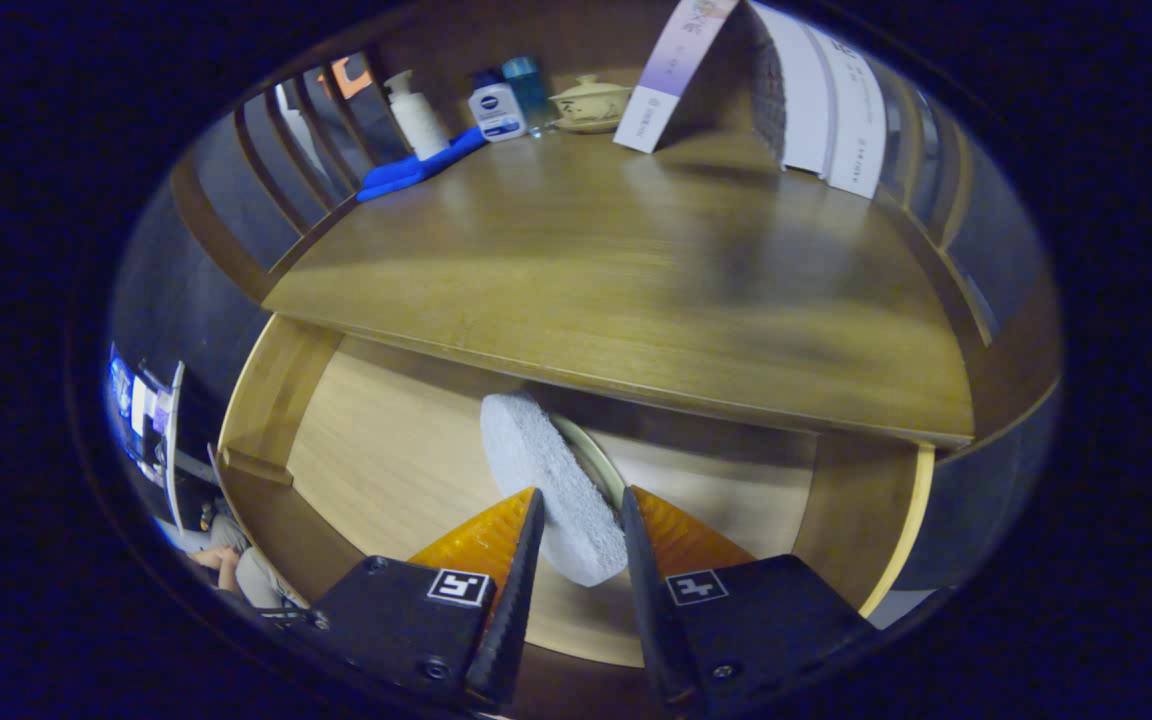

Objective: Pull open the drawer, take out the items inside it, and place them on the countertop above the cabinet.

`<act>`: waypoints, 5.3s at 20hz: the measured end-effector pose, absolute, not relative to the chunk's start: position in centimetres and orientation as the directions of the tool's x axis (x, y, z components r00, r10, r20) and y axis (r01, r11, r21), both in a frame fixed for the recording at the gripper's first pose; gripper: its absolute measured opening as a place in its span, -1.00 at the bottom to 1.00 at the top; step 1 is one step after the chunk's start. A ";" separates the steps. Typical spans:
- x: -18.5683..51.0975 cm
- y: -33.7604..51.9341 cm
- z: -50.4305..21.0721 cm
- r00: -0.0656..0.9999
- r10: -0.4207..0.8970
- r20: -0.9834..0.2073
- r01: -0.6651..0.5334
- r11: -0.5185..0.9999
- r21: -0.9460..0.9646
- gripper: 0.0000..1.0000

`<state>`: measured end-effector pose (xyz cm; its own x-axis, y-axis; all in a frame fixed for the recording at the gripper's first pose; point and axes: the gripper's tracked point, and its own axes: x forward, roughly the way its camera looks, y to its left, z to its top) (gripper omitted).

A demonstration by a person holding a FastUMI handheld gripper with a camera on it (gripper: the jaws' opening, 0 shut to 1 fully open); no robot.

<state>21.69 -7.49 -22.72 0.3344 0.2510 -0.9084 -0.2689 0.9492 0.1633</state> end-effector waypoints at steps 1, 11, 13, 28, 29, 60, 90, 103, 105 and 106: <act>21.5 -7.3 -22.9 0.331 0.257 -0.908 -0.274 0.947 0.168 0.02; 19.2 -5.4 -19.3 0.387 0.266 -0.883 -0.273 0.948 0.165 -0.48; 18.4 -4.8 -17.7 0.391 0.272 -0.879 -0.277 0.946 0.170 -0.52; 26.8 -2.7 -7.9 0.615 0.106 -0.782 -0.126 0.991 0.035 -0.52; 27.6 -2.0 -8.3 0.614 0.109 -0.782 -0.122 0.992 0.042 -0.52; 8.6 1.5 -6.9 0.959 0.087 -0.271 -0.072 0.995 0.066 0.97; 16.3 4.4 -21.0 0.951 -0.042 -0.307 0.049 0.999 0.018 0.96; 24.5 4.1 -21.4 0.951 -0.052 -0.304 0.054 0.999 0.000 0.96; 24.3 3.8 -21.7 0.944 -0.055 -0.324 0.059 0.998 0.004 0.97; 24.0 3.4 -21.3 0.944 -0.063 -0.323 0.070 0.998 0.009 0.98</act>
